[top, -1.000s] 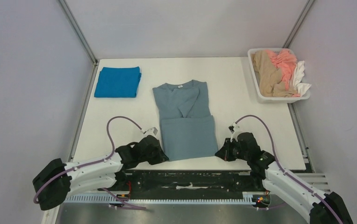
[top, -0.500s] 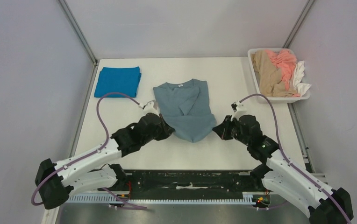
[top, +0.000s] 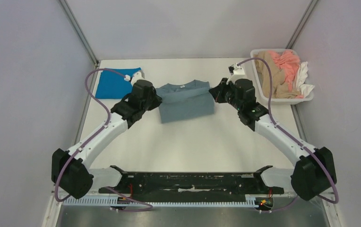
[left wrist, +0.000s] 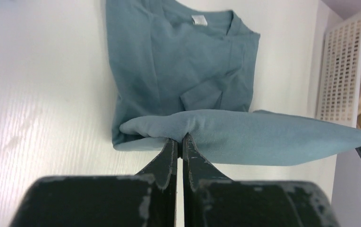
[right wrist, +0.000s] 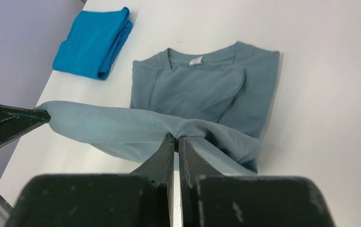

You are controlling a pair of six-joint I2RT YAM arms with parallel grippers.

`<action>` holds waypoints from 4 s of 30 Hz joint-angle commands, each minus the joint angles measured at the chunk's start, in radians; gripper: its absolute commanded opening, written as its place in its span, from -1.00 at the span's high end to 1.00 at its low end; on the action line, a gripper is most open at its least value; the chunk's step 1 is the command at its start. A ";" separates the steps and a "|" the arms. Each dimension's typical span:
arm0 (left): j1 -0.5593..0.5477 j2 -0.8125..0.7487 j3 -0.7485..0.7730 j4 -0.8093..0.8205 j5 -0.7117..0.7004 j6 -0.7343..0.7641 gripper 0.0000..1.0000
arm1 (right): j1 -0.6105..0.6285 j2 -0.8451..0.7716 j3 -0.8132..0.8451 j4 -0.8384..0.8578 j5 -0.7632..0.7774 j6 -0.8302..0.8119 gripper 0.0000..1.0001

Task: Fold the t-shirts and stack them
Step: Fold the long partially folded tshirt into a neat square, then put the neatly folded tshirt into the corner of the board with the left arm

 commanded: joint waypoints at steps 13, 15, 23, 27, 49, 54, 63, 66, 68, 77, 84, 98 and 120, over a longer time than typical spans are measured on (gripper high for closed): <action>0.178 0.326 0.278 0.061 0.050 0.126 0.95 | -0.135 0.365 0.271 0.211 -0.236 0.029 1.00; 0.188 0.367 0.301 0.082 0.049 0.142 0.95 | -0.148 0.409 0.288 0.227 -0.236 0.044 1.00; 0.232 0.614 0.465 0.037 0.127 0.153 0.95 | -0.171 0.577 0.349 0.270 -0.198 0.063 1.00; 0.248 0.716 0.531 0.025 0.116 0.149 0.95 | -0.176 0.673 0.388 0.318 -0.203 0.064 1.00; 0.274 0.951 0.725 0.006 0.523 0.173 -0.63 | -0.153 0.823 0.424 0.422 -0.412 0.136 -0.96; 0.274 1.034 0.727 -0.038 0.536 0.169 -0.64 | -0.150 0.882 0.372 0.421 -0.407 0.157 -0.96; 0.238 0.897 0.430 0.044 0.546 0.158 -0.65 | -0.099 0.731 -0.022 0.477 -0.263 0.175 -0.96; 0.203 0.771 0.240 0.105 0.534 0.150 -0.65 | -0.080 0.627 -0.193 0.482 -0.227 0.179 -0.96; 0.166 0.680 0.102 0.157 0.517 0.145 -0.65 | -0.065 0.533 -0.321 0.476 -0.212 0.180 -0.96; 0.015 0.403 -0.070 0.147 0.423 0.108 -0.68 | 0.033 0.189 -0.480 0.315 -0.070 0.163 -0.96; -0.014 0.196 -0.056 -0.007 0.225 0.125 -0.71 | 0.033 -0.058 -0.384 0.150 0.103 0.103 -0.96; -0.016 0.169 -0.309 0.107 0.289 0.058 -0.72 | 0.029 -0.403 -0.545 -0.008 0.388 0.084 -0.96; -0.226 0.641 0.213 -0.281 -0.367 0.137 0.95 | -0.017 -0.428 -0.601 -0.020 0.441 0.014 -0.96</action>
